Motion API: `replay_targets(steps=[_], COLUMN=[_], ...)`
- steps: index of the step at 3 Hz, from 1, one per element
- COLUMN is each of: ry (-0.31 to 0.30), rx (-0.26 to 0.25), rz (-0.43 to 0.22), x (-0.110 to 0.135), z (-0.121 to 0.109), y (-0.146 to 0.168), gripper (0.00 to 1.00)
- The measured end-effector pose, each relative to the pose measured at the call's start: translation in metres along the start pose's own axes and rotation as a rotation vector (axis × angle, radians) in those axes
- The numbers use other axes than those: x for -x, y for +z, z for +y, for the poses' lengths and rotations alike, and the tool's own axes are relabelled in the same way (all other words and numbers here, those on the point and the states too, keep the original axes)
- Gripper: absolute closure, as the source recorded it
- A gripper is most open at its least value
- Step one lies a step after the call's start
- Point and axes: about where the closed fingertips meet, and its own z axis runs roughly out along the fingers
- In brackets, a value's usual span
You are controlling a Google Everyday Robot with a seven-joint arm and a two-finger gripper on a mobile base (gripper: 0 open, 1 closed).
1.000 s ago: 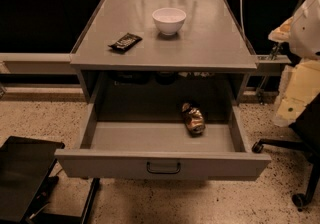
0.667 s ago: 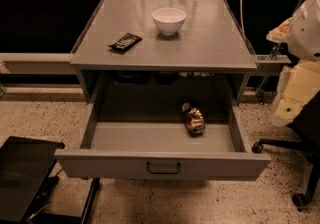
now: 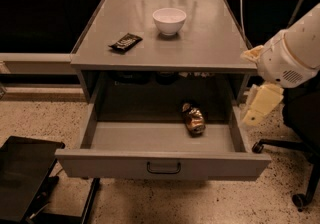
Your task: Pick orange can from top drawer and place on counter
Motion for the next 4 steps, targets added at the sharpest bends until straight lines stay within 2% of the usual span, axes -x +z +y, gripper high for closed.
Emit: replay_targets(steps=[1, 2, 3, 4], ry=[0.033, 0.058, 0.033, 0.033], rx=[-0.025, -0.064, -0.081, -0.081], rz=[0.002, 0.130, 0.188, 0.188], x=[0.005, 0.003, 0.022, 0.022], z=[-0.020, -0.029, -0.036, -0.036], y=[0.063, 0.109, 0.129, 0.129], gripper=[0.00, 0.00, 0.00, 0.00])
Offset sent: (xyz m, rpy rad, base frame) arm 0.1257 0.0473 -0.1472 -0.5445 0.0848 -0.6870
